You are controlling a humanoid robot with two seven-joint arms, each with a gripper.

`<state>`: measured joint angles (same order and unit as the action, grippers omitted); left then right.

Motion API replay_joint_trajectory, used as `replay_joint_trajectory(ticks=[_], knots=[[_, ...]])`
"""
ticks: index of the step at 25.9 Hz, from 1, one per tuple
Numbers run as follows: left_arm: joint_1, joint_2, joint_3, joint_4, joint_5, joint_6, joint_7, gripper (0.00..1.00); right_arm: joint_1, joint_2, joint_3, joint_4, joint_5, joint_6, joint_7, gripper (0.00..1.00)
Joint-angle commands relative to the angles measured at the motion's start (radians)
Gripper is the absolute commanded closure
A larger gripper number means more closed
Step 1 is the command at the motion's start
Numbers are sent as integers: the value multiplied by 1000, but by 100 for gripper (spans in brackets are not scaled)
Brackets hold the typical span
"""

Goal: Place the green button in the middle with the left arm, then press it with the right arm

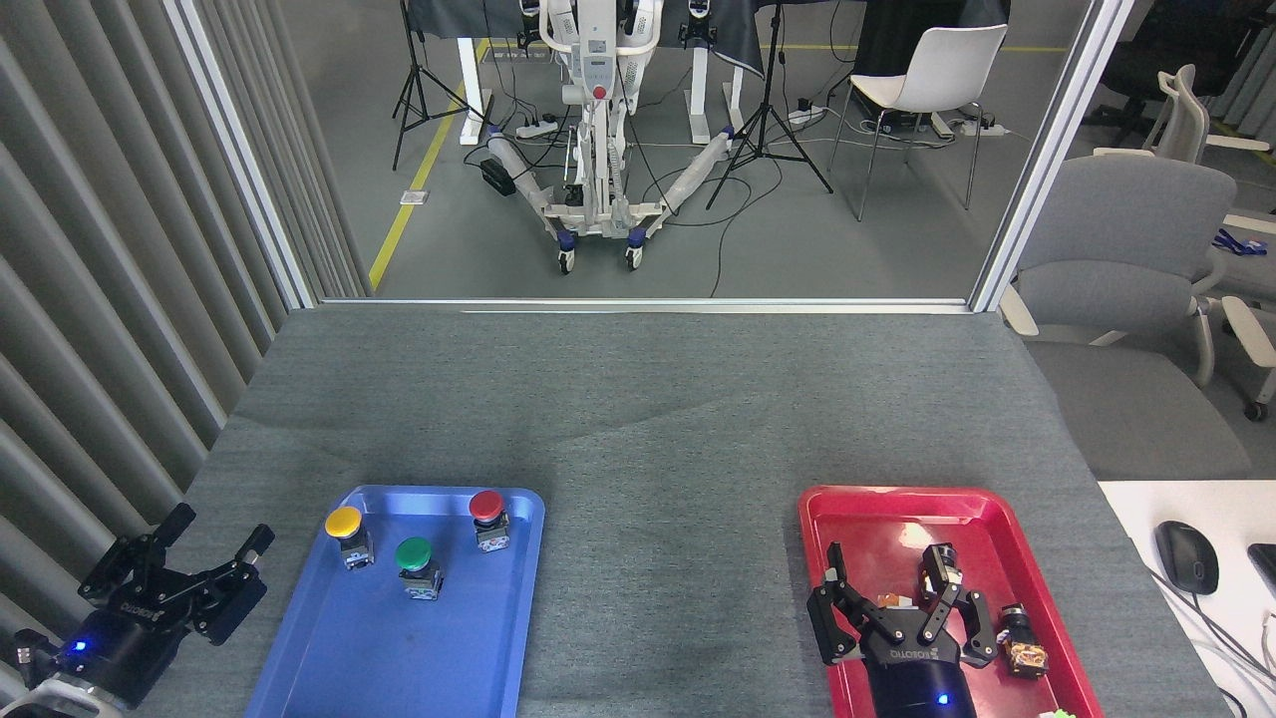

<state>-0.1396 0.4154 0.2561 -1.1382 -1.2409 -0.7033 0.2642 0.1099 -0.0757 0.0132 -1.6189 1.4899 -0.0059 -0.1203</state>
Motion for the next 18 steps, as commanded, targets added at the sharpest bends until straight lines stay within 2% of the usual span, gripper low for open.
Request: replay_joint_trajectory(ticks=[1,9,18], knots=[[2,0,-1,2,0,-2,0,0,-4,-9,8,2,-5,14,-2,0],[-3,2,-1,17,-8,-7,-2,0,27,4,45,-12,-3,56,10,0],[3,3,-14,26,-9,-22,-2,0,25,2,45,-12,-14,23,10,0]])
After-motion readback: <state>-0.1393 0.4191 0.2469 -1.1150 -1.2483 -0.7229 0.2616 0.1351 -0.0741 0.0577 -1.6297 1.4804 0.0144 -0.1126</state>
